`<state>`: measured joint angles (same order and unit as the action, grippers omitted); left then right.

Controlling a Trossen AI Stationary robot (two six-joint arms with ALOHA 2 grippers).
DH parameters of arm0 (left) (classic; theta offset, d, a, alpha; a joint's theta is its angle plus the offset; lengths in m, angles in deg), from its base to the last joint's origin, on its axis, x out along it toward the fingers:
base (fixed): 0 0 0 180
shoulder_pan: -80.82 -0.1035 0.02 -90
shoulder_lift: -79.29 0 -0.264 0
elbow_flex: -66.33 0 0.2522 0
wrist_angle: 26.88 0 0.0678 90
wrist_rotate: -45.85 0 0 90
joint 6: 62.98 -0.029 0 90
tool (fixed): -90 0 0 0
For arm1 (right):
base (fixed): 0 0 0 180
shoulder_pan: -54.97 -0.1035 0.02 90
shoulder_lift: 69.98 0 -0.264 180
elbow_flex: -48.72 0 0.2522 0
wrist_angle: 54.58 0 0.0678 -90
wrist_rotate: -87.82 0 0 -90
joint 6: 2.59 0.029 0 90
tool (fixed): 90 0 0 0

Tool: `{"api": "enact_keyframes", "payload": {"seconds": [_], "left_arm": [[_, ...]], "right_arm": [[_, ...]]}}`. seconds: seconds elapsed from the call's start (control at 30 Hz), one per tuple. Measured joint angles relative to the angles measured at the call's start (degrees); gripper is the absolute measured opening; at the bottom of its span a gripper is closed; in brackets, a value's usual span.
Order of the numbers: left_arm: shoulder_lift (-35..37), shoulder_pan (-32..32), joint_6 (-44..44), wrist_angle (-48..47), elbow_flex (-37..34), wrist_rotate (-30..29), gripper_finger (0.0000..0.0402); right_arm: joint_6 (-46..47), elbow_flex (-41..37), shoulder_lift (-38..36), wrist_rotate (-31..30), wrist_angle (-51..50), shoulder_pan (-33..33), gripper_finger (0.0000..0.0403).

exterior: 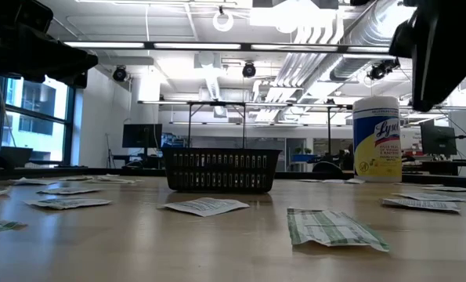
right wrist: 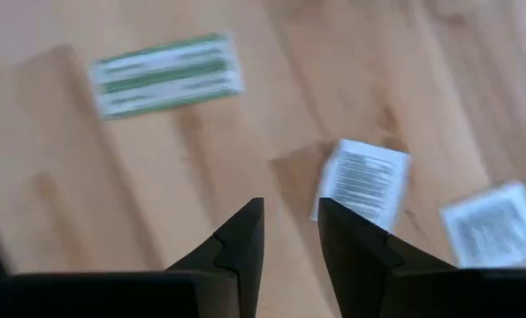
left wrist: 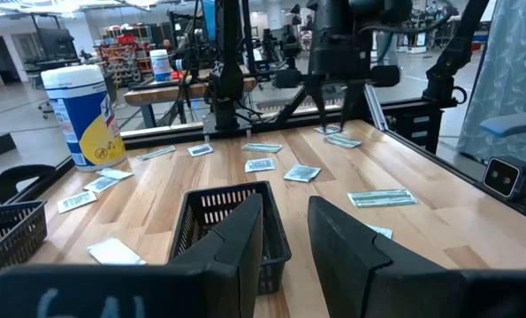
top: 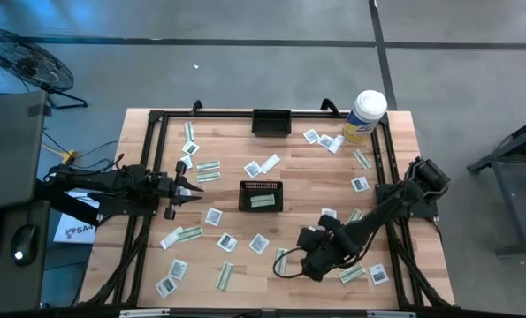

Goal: Pick & Place First Aid Supplies
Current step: Put the towelette pack into the top black basket

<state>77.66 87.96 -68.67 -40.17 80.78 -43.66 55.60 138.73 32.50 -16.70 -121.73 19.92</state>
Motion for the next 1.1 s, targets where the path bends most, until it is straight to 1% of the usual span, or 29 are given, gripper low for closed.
{"api": "enact_keyframes", "payload": {"seconds": [0.2, 0.37, 0.7, 0.83, 1.1], "left_arm": [[0.00, 0.00, 0.01, 0.00, 0.00, 0.00, 0.0092], [0.00, 0.00, 0.00, 0.00, 0.00, 0.00, 0.0092], [0.00, 0.00, 0.00, 0.00, 0.00, 0.00, 0.0092], [0.00, 0.00, 0.00, 0.00, 0.00, 0.00, 0.0092], [0.00, 0.00, 0.02, 0.00, 0.00, 0.00, 0.0092]], "right_arm": [[4.87, -0.32, 1.46, 1.21, -2.53, 0.92, 0.0103], [4.87, -0.18, 4.44, 4.39, -2.56, 2.82, 0.0103], [4.52, -0.20, 8.86, 3.43, -0.46, 6.77, 0.0103], [4.77, -0.20, 9.31, 3.22, -0.28, 8.27, 0.0103], [4.85, -0.20, 9.39, 6.16, 1.21, 10.05, 0.0103]]}}
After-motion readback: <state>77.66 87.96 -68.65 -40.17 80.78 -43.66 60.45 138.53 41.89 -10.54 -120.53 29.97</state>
